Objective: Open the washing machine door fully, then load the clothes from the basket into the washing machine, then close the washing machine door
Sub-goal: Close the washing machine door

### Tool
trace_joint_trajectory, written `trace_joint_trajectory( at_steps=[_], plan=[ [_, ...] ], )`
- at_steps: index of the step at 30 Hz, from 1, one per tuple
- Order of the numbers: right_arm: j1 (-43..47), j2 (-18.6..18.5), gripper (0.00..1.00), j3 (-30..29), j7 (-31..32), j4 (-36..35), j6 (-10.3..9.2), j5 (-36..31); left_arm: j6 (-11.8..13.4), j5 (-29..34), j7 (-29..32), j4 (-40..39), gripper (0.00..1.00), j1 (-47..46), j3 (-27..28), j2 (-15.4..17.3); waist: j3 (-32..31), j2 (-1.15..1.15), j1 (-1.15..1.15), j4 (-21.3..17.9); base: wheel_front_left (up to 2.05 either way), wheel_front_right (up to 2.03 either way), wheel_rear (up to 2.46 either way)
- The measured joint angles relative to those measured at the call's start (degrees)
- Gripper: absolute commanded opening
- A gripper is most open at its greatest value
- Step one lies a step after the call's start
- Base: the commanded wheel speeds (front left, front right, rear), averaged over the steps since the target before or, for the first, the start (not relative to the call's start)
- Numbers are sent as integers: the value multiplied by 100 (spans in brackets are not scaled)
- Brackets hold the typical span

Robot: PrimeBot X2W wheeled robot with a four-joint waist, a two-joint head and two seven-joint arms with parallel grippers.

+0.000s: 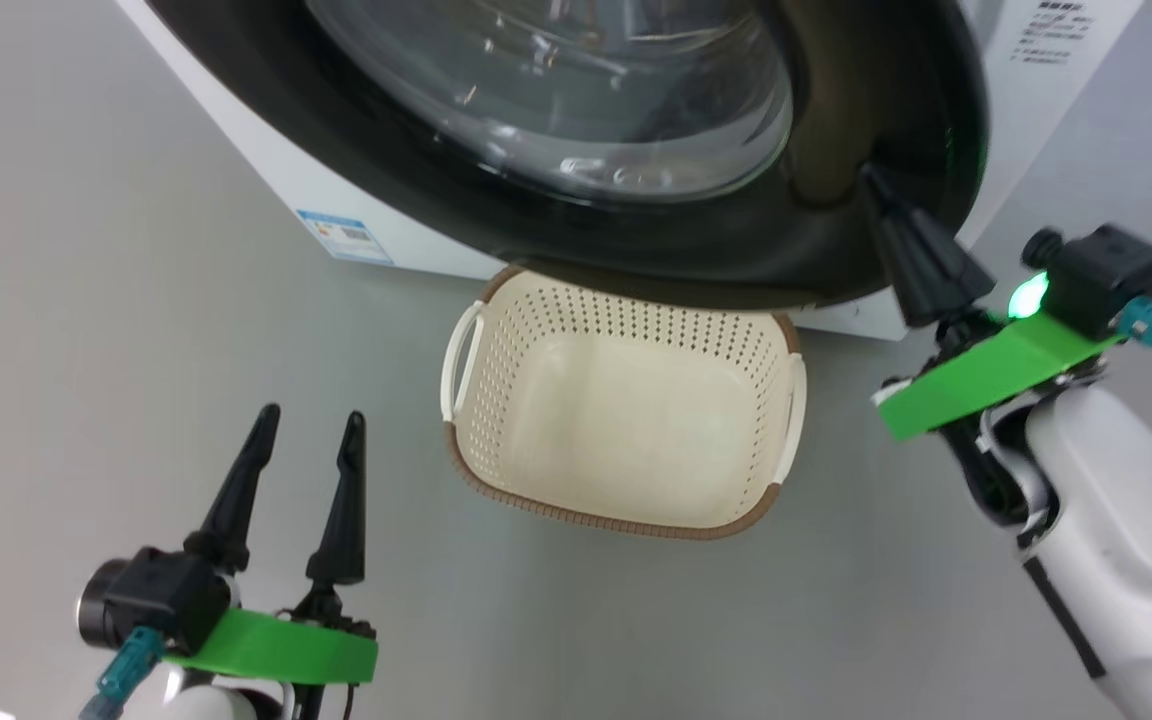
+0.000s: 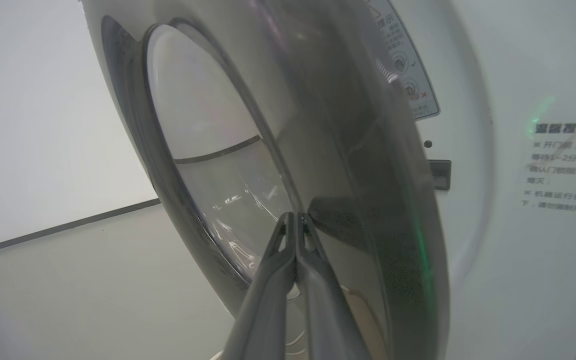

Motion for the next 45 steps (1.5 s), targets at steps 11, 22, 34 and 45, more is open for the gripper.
trace_joint_trajectory(
  at_steps=[11,22,34,45],
  plan=[
    [-752,-102,0,-461,-1,180,0,-145,0,-1,0,-80,100,-423,-169,-40,509,0,0,198,0,0,0],
    [-1072,3,0,-675,-2,213,59,-364,0,-1,0,-129,100,-567,-192,-57,838,0,0,339,0,0,0],
    [-798,0,13,-613,-1,215,40,-350,0,-1,0,-18,100,-538,-111,-59,568,0,0,240,0,0,0],
    [283,307,100,-625,-1,210,13,-293,0,-2,0,260,100,-202,99,35,-32,0,0,-39,0,0,0]
  ],
)
